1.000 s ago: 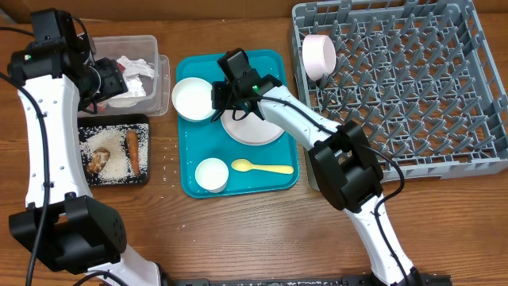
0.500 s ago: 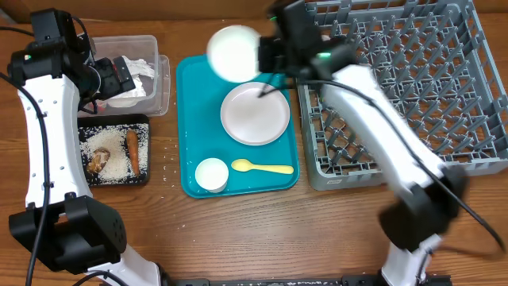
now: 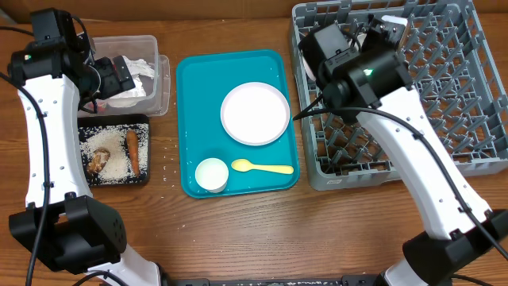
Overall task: Sort waste into correct bins and load items into the dishwasher
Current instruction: 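Carry the white bowl into the dish rack beside the pink bowl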
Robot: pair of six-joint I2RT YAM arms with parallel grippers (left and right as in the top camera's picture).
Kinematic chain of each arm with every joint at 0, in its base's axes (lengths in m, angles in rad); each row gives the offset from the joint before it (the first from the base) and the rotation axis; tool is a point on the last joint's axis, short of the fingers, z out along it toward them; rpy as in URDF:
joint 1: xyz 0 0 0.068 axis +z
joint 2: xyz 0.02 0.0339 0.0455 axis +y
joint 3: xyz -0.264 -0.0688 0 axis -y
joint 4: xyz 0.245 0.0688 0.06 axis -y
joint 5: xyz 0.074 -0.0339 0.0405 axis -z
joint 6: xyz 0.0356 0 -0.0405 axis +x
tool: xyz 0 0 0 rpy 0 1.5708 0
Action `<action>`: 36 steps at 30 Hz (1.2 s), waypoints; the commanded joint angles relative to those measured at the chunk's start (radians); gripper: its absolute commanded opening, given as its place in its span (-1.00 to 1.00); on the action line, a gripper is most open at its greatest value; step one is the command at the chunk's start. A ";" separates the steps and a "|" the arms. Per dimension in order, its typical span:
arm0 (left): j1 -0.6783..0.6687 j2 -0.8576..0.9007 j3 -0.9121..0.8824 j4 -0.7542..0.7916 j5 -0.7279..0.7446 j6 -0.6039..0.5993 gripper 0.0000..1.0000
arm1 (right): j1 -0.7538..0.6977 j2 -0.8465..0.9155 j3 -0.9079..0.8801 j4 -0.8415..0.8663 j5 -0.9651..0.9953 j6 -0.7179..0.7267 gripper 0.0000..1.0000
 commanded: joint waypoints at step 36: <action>-0.003 0.004 0.006 0.004 0.011 -0.010 1.00 | 0.018 0.128 -0.702 1.185 0.449 -0.687 -0.92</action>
